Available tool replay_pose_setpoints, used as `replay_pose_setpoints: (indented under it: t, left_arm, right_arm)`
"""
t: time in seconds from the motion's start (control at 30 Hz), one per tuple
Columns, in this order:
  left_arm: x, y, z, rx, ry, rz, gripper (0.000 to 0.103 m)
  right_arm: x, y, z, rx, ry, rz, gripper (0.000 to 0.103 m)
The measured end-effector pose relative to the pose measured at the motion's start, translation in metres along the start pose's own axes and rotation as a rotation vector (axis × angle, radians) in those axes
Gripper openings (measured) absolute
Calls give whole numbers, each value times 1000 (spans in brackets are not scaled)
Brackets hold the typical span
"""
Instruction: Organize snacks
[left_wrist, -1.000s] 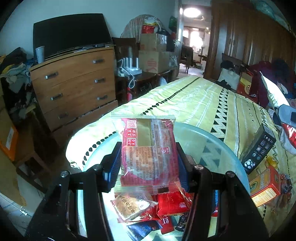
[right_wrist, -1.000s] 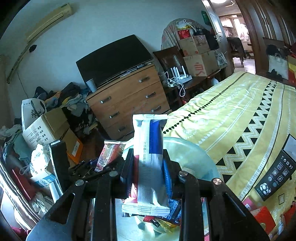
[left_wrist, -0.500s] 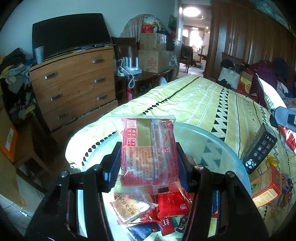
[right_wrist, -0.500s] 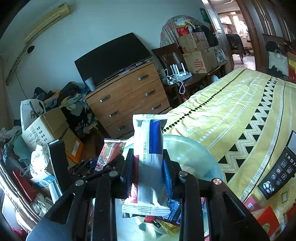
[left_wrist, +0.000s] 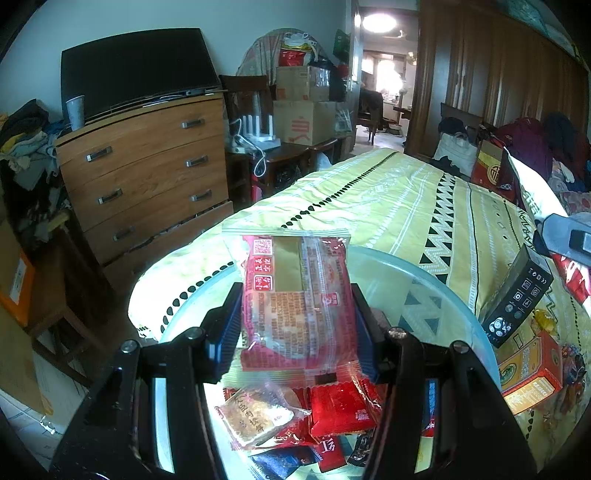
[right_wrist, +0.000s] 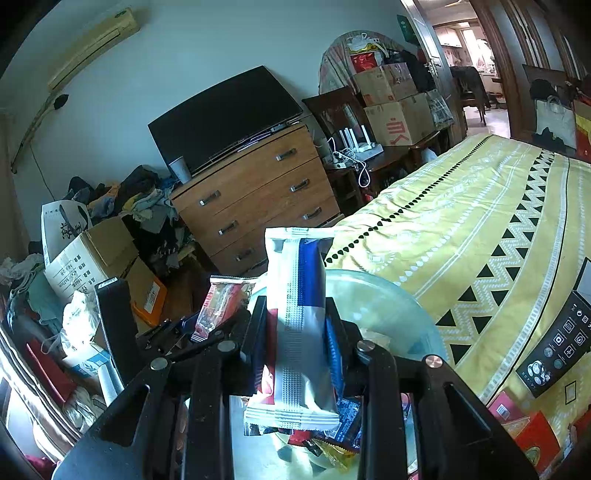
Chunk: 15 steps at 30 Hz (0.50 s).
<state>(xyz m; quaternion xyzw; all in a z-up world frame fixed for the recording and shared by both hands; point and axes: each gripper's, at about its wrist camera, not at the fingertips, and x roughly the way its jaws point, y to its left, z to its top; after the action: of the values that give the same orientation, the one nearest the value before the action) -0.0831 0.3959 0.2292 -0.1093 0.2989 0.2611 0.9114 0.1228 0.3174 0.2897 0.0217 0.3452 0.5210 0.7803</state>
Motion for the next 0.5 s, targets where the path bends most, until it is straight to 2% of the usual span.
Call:
replay_pose_setpoints:
  t: [0.5]
  left_arm:
    - [0,-1,0,1,0,1,54]
  right_arm:
    - [10,6,-1,2,9,1,32]
